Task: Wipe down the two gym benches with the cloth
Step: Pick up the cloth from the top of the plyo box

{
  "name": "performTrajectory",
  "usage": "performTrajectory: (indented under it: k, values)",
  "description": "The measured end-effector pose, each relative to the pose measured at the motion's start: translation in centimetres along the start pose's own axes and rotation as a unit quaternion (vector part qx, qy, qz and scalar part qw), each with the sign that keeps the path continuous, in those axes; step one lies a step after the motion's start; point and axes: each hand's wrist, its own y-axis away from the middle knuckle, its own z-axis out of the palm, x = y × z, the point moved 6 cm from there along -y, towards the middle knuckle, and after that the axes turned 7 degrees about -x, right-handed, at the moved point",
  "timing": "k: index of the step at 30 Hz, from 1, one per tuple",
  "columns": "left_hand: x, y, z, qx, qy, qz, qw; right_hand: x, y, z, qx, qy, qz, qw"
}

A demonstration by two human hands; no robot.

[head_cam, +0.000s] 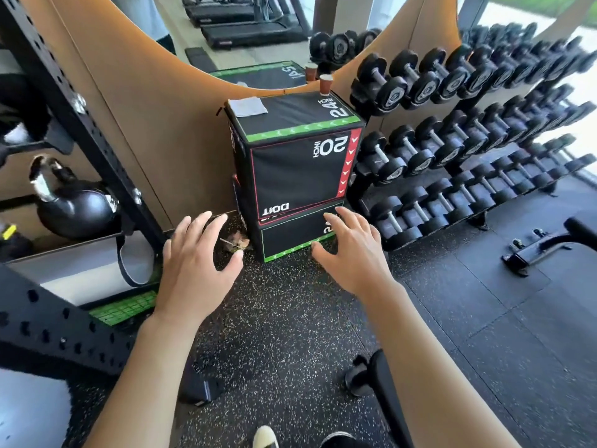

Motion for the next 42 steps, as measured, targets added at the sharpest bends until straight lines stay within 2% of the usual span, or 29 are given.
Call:
performTrajectory:
  k: [12,26,30,42]
  values:
    - [-1.2,-10.5,0.4,0.007,0.009,0.012,1.0,0.2,-11.1,0.1,0.003,-0.012,-0.003,1.0]
    - [3.5,-30.7,4.6,0.028,-0.027,-0.004,0.999,9.9,-32.3,-1.9,0.006,-0.034,-0.016,0.999]
    - [4.2,-34.9,6.5,0.011,-0.031,-0.009,0.999,12.2,-36.9,-1.5,-0.001,-0.038,-0.009,0.999]
    - [-1.5,-47.3,7.2,0.016,-0.022,-0.021,0.999,9.1,-50.8,2.8,-0.036,-0.044,-0.033,0.998]
